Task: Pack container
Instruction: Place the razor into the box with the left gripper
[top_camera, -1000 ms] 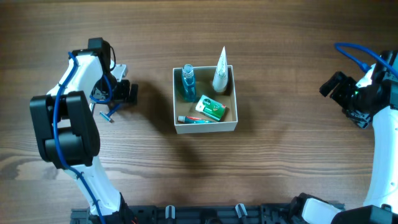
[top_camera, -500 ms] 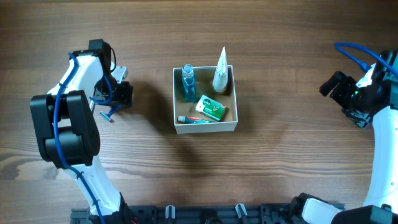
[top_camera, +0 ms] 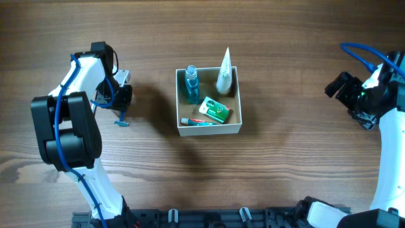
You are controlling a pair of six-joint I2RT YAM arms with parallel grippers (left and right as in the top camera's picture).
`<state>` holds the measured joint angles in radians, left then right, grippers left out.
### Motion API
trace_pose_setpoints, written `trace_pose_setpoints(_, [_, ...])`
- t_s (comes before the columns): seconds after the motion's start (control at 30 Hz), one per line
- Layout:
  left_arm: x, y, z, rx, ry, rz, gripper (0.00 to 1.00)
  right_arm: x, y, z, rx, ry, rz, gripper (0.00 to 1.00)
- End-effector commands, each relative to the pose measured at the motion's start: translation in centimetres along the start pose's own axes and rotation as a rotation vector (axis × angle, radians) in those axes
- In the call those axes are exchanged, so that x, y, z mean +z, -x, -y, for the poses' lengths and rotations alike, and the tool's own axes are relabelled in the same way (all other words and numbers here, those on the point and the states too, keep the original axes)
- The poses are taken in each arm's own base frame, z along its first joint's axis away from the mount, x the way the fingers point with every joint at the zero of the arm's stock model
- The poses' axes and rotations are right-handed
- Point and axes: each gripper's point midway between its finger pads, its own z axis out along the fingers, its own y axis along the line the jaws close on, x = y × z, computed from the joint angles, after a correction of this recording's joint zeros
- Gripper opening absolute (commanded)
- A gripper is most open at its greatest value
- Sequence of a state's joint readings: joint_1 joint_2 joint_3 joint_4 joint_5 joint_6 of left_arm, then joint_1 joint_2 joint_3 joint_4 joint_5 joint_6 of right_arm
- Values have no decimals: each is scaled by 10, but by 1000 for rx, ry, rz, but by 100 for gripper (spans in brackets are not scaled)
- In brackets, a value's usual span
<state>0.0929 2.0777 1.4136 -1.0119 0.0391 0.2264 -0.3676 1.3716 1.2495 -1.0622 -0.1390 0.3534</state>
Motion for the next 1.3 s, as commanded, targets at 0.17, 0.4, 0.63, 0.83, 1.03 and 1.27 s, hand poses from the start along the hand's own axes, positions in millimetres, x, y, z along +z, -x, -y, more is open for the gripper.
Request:
trace_pose_setpoints(0.17, [18, -11, 4, 0, -29, -56, 4, 2, -2, -2, -10, 16, -10, 100])
trace_pose_setpoints(0.4, [-5, 2, 14, -2, -71, 17, 4, 2, -2, -2, -10, 16, -10, 100])
trace_pose_setpoints(0.63, [-117, 9, 62, 117, -54, 284, 4, 2, -2, -2, -11, 16, -11, 100])
trace_pose_setpoints(0.83, [-191, -25, 162, 534, -43, 501, 4, 2, -2, -2, -11, 16, -10, 100])
trace_pose_setpoints(1.03, [-187, -62, 245, 1012, -29, 512, 4, 2, -2, -2, -11, 15, -10, 100])
trace_pose_setpoints(1.27, [-157, -56, 271, 1208, -9, 463, 4, 2, -2, -2, -11, 16, -11, 100])
